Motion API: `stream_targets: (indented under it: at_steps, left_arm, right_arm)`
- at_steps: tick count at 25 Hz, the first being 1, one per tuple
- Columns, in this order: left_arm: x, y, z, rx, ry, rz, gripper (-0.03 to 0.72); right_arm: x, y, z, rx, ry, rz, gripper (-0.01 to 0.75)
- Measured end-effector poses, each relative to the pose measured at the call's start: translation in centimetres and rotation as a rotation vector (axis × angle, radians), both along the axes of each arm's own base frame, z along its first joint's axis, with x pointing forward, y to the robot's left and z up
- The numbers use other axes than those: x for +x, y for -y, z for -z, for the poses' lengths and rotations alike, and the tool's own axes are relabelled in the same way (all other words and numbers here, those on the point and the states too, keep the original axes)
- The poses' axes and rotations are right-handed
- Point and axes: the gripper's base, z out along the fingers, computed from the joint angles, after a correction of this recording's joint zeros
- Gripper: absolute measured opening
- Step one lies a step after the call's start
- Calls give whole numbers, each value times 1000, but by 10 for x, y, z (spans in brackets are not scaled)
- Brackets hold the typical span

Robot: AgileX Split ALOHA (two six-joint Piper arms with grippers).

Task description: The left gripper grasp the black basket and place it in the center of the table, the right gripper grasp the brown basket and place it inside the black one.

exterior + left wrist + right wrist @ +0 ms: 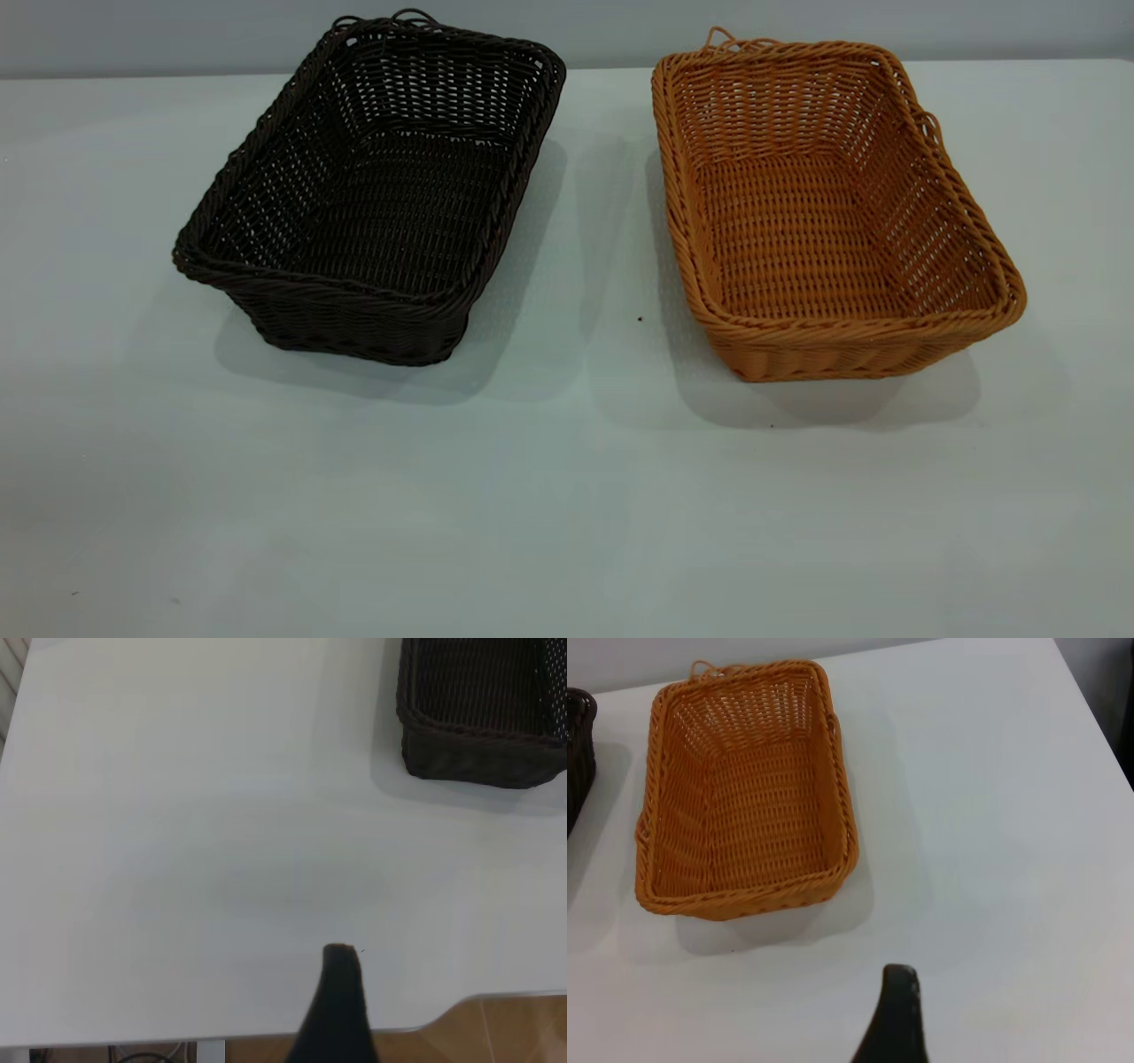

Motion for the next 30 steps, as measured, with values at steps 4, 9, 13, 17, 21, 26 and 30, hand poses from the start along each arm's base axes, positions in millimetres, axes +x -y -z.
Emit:
stream_targets:
  at_steps: [4,9,13,17,21,26,30]
  left_arm:
    - [0,0,0,0,0,0,584]
    - [0,2,0,-17,-2,18,584]
    - [0,4,0,-26,-2,29,584]
    - [0,4,0,-26,-2,29,584]
    - [1,3,0,-15,-7,23,584]
    - [23,4,-7,0,-103,19,584]
    - [61,7,-23,-13,-64,13,584]
  right_arm:
    - [0,-1,0,7,1,-5,563]
    - [0,-1,0,8,2,-5,499]
    - [7,-1,-1,25,-34,-14,489]
    - [34,-8,-9,127,-72,-71,523]
    - [68,-15,-17,185,-52,-171,573]
    - [113,-21,-6,261,-185,-276,584]
    - [149,-27,15,402,-330,-317,584]
